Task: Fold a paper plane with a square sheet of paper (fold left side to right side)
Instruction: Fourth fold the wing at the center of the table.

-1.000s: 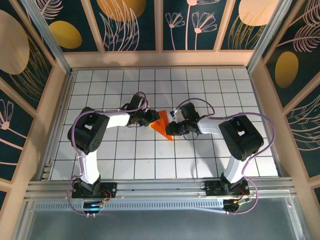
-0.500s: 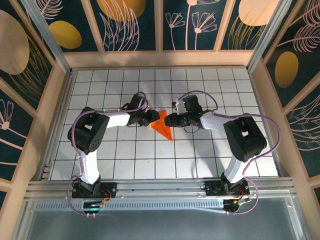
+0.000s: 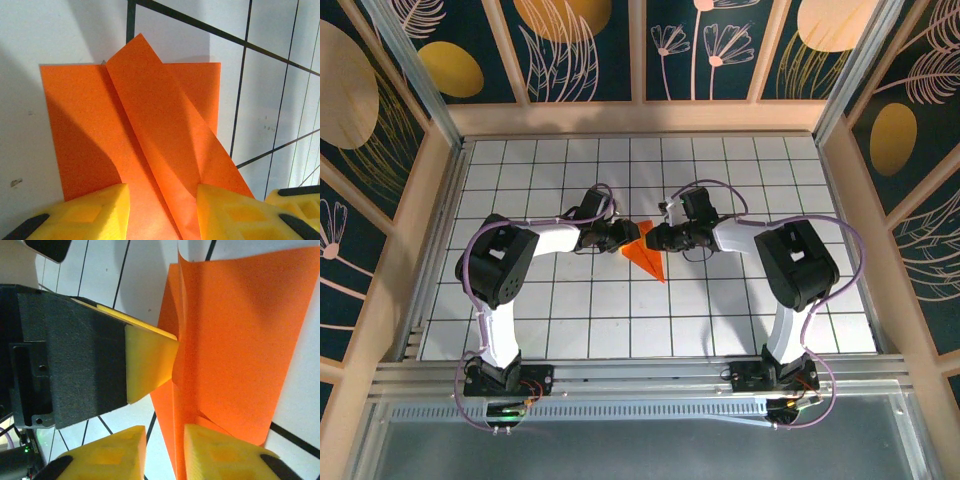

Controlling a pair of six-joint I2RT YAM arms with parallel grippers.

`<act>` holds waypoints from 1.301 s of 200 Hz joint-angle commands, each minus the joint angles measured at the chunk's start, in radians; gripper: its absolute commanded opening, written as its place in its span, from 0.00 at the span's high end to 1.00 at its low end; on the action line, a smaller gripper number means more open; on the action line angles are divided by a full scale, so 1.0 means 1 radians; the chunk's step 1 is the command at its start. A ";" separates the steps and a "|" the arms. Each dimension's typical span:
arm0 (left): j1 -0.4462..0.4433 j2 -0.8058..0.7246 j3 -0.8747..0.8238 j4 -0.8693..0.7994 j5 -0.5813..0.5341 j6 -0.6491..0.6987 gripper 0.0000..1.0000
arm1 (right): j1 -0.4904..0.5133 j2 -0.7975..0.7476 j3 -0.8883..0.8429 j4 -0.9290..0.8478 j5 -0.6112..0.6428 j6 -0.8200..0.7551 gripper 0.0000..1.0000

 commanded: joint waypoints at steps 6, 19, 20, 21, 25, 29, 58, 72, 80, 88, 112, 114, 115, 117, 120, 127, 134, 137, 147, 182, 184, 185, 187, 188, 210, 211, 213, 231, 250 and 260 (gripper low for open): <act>-0.002 0.039 0.004 -0.050 -0.044 0.021 0.60 | -0.003 0.023 0.021 -0.009 0.003 -0.010 0.80; -0.002 0.040 0.003 -0.050 -0.044 0.022 0.60 | -0.003 0.026 0.019 -0.011 0.006 -0.011 0.85; -0.002 0.040 0.003 -0.050 -0.044 0.022 0.60 | -0.002 0.026 0.019 -0.012 0.007 -0.012 0.85; -0.002 0.039 0.003 -0.050 -0.044 0.023 0.60 | -0.003 0.027 0.018 -0.011 0.007 -0.012 0.86; -0.001 0.039 0.002 -0.050 -0.044 0.022 0.60 | -0.003 0.027 0.018 -0.013 0.007 -0.013 0.87; -0.002 0.040 0.002 -0.050 -0.044 0.022 0.60 | -0.003 0.028 0.019 -0.013 0.007 -0.012 0.88; -0.002 0.036 -0.001 -0.048 -0.045 0.023 0.60 | -0.005 0.028 0.018 -0.021 0.019 -0.017 0.97; -0.002 0.035 -0.003 -0.048 -0.045 0.022 0.60 | -0.006 0.026 0.018 -0.031 0.035 -0.023 1.00; -0.002 0.035 -0.004 -0.048 -0.046 0.023 0.60 | -0.010 0.024 0.017 -0.035 0.040 -0.024 1.00; -0.002 0.033 -0.004 -0.048 -0.047 0.023 0.60 | -0.013 0.025 0.014 -0.039 0.047 -0.025 1.00; -0.002 0.034 -0.004 -0.046 -0.047 0.023 0.59 | -0.018 0.030 0.016 -0.063 0.080 -0.032 1.00; -0.002 0.034 -0.004 -0.046 -0.047 0.023 0.59 | -0.018 0.031 0.016 -0.064 0.082 -0.032 1.00; -0.002 0.034 -0.004 -0.046 -0.047 0.023 0.59 | -0.019 0.031 0.015 -0.064 0.082 -0.032 1.00; -0.001 0.034 -0.004 -0.046 -0.047 0.023 0.59 | -0.020 0.030 0.016 -0.065 0.084 -0.032 1.00; -0.002 0.034 -0.005 -0.046 -0.047 0.022 0.59 | -0.021 0.032 0.015 -0.066 0.086 -0.032 1.00; -0.002 0.033 -0.004 -0.046 -0.047 0.022 0.59 | -0.023 0.033 0.015 -0.067 0.093 -0.033 1.00; -0.002 0.034 -0.004 -0.046 -0.048 0.023 0.59 | -0.024 0.034 0.015 -0.067 0.096 -0.031 1.00; -0.002 0.033 -0.004 -0.046 -0.047 0.023 0.59 | -0.024 0.034 0.016 -0.068 0.097 -0.031 1.00; -0.002 0.033 -0.005 -0.046 -0.047 0.023 0.59 | -0.024 0.036 0.017 -0.070 0.106 -0.031 1.00; -0.002 0.030 -0.005 -0.046 -0.047 0.023 0.59 | -0.027 0.049 0.026 -0.073 0.117 -0.035 1.00; -0.002 0.029 -0.005 -0.047 -0.047 0.022 0.59 | -0.028 0.051 0.027 -0.073 0.117 -0.035 1.00; -0.002 0.030 -0.005 -0.047 -0.047 0.022 0.59 | -0.028 0.051 0.028 -0.074 0.117 -0.035 1.00; -0.002 0.030 -0.005 -0.047 -0.047 0.023 0.59 | -0.028 0.052 0.029 -0.075 0.117 -0.034 1.00; -0.002 0.029 -0.005 -0.047 -0.047 0.023 0.59 | -0.027 0.053 0.029 -0.075 0.117 -0.034 1.00; -0.002 0.028 -0.007 -0.047 -0.048 0.023 0.59 | -0.027 0.061 0.030 -0.074 0.118 -0.036 1.00; -0.002 0.028 -0.007 -0.047 -0.048 0.023 0.59 | -0.027 0.061 0.030 -0.074 0.118 -0.036 1.00; -0.001 0.027 -0.007 -0.048 -0.048 0.023 0.59 | -0.027 0.061 0.030 -0.074 0.118 -0.036 1.00; -0.002 0.026 -0.007 -0.048 -0.049 0.023 0.59 | -0.028 0.066 0.031 -0.076 0.124 -0.037 1.00; -0.002 0.029 -0.005 -0.048 -0.047 0.022 0.59 | -0.027 0.066 0.033 -0.078 0.134 -0.039 1.00; -0.002 0.028 -0.007 -0.047 -0.047 0.023 0.59 | -0.028 0.068 0.036 -0.079 0.137 -0.039 1.00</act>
